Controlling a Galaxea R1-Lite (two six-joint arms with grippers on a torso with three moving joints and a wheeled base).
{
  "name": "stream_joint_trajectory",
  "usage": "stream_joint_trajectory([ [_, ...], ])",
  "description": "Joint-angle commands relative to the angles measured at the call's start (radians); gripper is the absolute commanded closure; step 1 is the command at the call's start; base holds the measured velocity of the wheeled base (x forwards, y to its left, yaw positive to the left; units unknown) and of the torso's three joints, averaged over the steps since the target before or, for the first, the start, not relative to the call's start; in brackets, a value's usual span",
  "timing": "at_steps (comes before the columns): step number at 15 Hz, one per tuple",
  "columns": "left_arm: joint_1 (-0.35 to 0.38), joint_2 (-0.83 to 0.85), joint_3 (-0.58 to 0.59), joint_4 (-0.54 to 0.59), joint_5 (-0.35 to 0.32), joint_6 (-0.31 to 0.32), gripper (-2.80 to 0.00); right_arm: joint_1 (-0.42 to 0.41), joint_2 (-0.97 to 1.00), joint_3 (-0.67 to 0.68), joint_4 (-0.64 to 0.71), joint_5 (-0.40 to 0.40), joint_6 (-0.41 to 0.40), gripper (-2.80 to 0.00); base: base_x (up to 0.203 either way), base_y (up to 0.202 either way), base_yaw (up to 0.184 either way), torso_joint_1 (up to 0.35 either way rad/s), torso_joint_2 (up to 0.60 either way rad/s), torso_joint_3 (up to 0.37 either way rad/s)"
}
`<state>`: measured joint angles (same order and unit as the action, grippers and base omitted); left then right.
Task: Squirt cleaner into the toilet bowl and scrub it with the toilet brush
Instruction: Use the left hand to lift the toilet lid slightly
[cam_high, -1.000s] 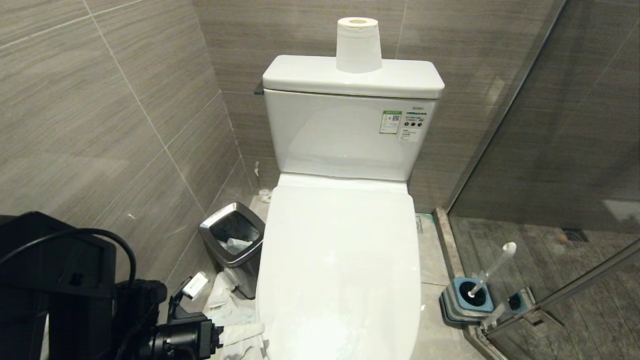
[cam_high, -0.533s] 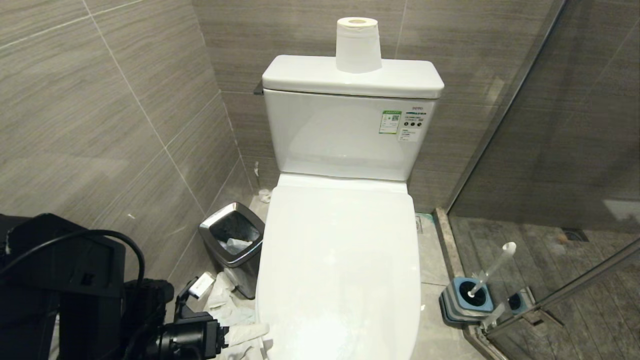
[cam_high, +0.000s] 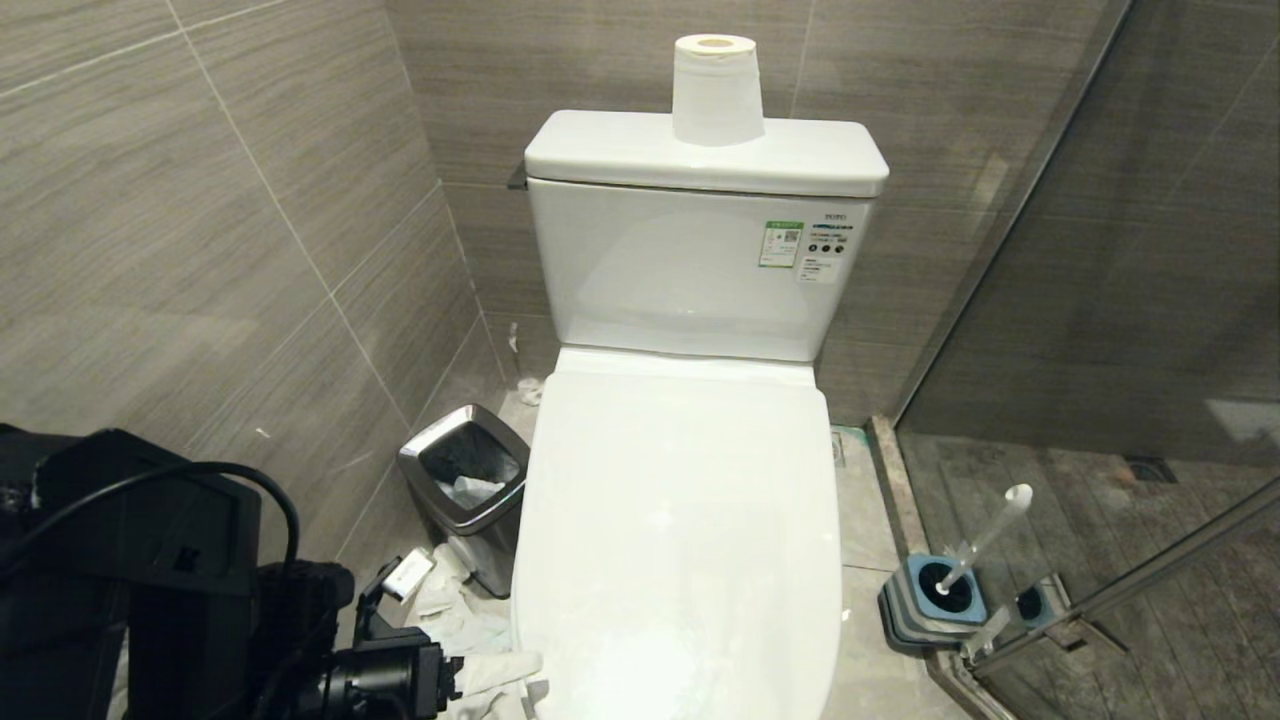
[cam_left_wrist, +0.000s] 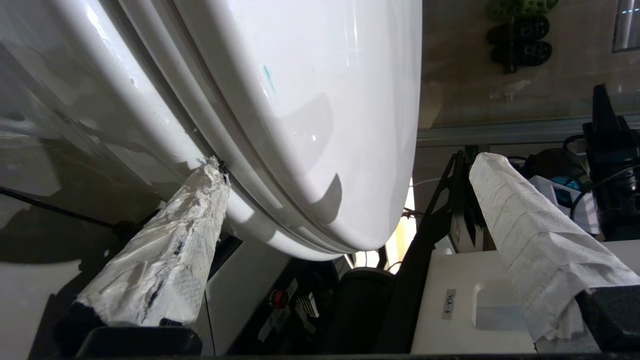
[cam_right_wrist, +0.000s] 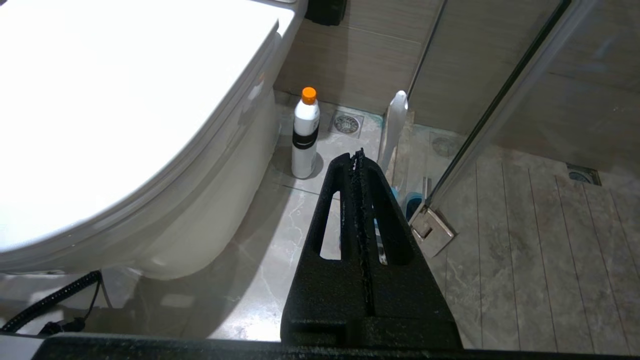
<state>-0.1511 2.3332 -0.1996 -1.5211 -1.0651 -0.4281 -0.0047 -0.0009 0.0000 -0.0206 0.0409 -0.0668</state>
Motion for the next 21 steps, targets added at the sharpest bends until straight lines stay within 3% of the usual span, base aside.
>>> stream_joint_trajectory([
  [1,-0.004,0.008,0.000,-0.009,0.007,0.007,-2.80,0.000,-0.001,0.012,-0.001,0.001,-0.001,0.00,0.000,0.000,0.000,0.000,0.00,0.000],
  [5,-0.047,0.021,0.006,-0.009,0.077,0.043,-2.80,0.000,-0.001,0.012,-0.001,0.001,-0.001,0.00,0.000,0.000,0.000,0.000,0.00,0.000],
  [12,-0.045,-0.014,0.023,-0.009,0.078,0.045,-2.80,0.000,-0.001,0.012,-0.001,0.001,-0.001,0.00,0.000,0.000,0.000,0.000,0.00,0.000],
  [16,-0.047,-0.036,0.032,-0.009,0.066,0.038,-2.80,0.000,-0.001,0.012,-0.001,0.001,-0.001,0.00,0.000,0.000,0.000,0.000,0.00,0.000],
  [21,-0.042,-0.064,0.047,-0.009,-0.031,0.024,-2.80,0.000,-0.001,0.012,-0.001,0.001,-0.001,0.00,0.000,0.000,0.000,0.000,0.00,0.000],
])
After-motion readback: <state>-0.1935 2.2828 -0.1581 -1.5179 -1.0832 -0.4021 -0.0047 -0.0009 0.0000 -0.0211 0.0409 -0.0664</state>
